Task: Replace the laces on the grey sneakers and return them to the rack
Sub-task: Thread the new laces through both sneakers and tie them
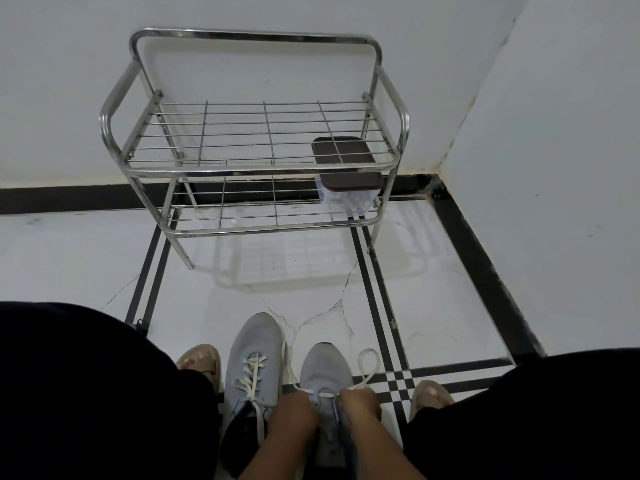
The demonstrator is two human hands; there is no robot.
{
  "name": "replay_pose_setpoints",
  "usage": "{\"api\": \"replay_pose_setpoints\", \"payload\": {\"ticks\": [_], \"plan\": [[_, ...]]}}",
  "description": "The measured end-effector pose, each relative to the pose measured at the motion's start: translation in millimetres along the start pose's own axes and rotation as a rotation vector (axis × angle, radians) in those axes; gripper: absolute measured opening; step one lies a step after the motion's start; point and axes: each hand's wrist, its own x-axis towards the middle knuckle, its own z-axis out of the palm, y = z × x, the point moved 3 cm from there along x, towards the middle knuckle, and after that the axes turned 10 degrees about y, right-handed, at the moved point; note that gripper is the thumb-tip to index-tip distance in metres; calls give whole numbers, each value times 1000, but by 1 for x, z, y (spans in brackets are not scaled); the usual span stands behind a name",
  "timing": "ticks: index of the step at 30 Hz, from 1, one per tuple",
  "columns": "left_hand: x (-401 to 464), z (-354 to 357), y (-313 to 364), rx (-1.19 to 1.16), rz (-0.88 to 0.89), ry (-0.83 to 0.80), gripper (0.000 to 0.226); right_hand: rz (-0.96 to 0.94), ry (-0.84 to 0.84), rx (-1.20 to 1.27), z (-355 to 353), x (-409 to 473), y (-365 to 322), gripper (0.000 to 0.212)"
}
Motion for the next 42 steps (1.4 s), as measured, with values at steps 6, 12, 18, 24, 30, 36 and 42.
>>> {"api": "replay_pose_setpoints", "payload": {"ticks": [6,12,18,24,30,36,42], "plan": [[-8,-35,7,-102,18,273,37,-37,101,7,-27,-14,-33,38],[-21,-99,44,-603,63,457,28,-336,-15,375,-53,-55,-97,22],[-58,-199,87,-931,207,588,14,-694,29,590,-134,-125,-175,14],[-99,-281,122,-1055,452,637,8,-1031,27,526,-213,-191,-222,9],[-133,-331,143,-993,615,595,6,-1246,59,409,-270,-232,-248,7],[-146,-340,150,-1032,691,540,3,-1236,-40,477,-282,-238,-244,7],[-150,-327,155,-1155,718,488,6,-1255,-81,514,-284,-238,-236,6]]}}
